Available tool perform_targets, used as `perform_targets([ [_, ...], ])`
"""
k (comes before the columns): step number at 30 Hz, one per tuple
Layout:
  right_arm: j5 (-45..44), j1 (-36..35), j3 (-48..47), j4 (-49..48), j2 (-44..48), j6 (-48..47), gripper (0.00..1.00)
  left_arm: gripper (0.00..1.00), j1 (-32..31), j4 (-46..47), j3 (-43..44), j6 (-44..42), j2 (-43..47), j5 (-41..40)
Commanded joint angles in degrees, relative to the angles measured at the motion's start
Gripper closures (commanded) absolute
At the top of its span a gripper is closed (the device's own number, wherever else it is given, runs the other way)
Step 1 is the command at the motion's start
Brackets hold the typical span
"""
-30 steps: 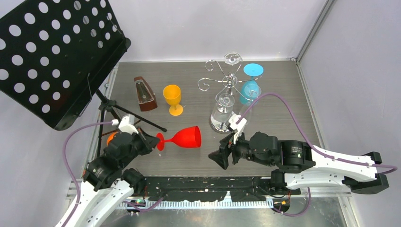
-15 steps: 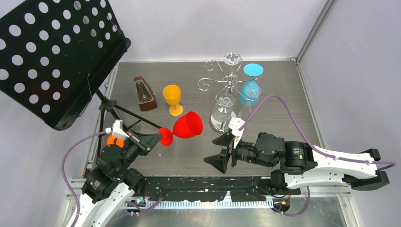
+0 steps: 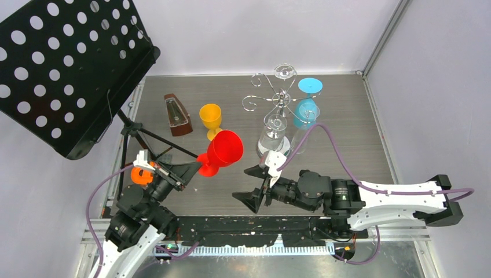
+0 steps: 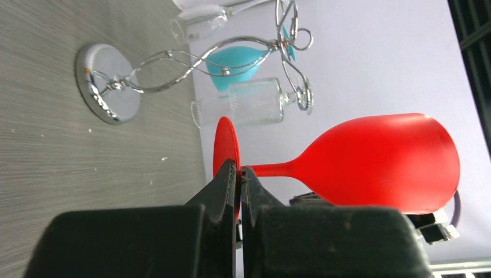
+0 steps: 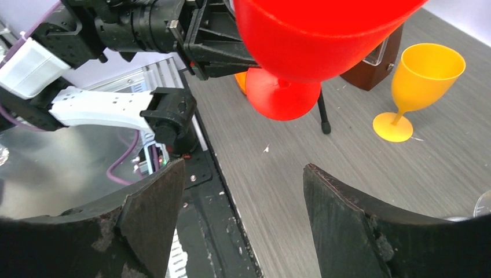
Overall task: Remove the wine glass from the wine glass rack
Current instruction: Pick up the wine glass at the center of the board.
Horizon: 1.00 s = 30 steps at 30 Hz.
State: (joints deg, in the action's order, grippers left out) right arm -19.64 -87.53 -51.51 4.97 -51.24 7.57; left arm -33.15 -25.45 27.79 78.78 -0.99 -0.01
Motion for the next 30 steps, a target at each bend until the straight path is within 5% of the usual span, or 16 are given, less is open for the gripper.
perform_targets([
  [1,-5.9,-0.7,0.5,-11.1,-2.4,-3.6,0.2,1.0,0.1,7.6,-1.4,4.3,2.1,3.8],
  [30,-19.5,-0.8,3.3,-54.3,-24.4,-12.3,0.21,1.0,0.1,14.0,-6.3,10.6,7.8,10.5],
])
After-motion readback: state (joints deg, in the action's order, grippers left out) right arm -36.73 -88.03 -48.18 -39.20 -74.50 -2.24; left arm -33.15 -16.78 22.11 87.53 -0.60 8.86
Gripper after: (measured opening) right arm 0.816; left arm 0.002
